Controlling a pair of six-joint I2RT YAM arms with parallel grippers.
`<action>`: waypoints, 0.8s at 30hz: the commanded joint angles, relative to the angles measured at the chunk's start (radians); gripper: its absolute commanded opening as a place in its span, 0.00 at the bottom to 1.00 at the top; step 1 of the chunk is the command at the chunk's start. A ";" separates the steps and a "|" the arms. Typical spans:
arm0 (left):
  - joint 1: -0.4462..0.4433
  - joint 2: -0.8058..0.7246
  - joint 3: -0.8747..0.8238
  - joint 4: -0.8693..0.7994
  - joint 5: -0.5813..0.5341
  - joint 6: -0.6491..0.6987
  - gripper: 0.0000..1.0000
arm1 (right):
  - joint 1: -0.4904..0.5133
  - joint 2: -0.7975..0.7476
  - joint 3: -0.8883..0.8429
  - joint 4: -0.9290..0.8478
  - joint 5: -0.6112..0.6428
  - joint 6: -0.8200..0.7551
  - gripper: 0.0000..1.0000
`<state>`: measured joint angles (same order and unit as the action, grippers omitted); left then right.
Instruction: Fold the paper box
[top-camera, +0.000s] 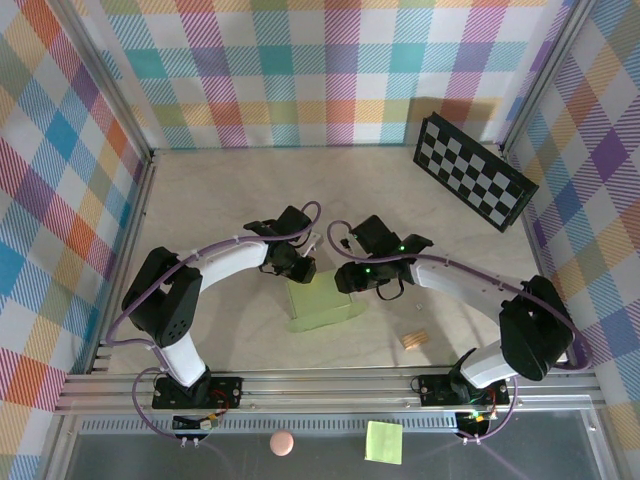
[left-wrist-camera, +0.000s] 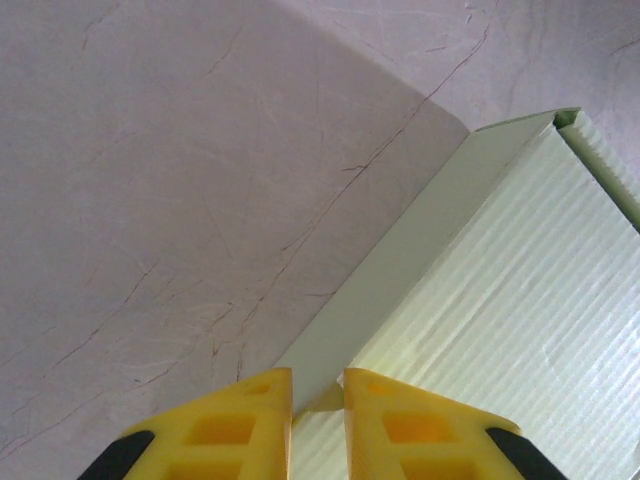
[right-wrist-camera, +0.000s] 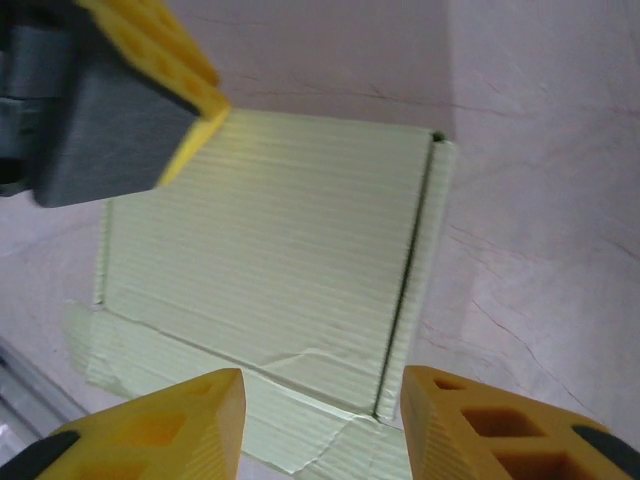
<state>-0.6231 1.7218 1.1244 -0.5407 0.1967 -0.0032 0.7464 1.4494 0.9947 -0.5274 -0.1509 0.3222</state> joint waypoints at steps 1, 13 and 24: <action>0.005 -0.009 -0.029 -0.011 -0.016 0.006 0.20 | 0.005 -0.048 -0.031 0.076 -0.085 -0.199 0.48; 0.005 -0.015 -0.041 0.005 -0.013 0.004 0.17 | 0.095 -0.107 -0.160 0.137 -0.130 -0.997 0.78; 0.006 -0.009 -0.054 0.012 -0.034 0.003 0.14 | 0.181 0.045 -0.156 0.203 -0.024 -1.193 0.79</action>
<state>-0.6231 1.7096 1.1023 -0.5091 0.1917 -0.0032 0.9150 1.4662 0.8402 -0.3752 -0.2047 -0.7841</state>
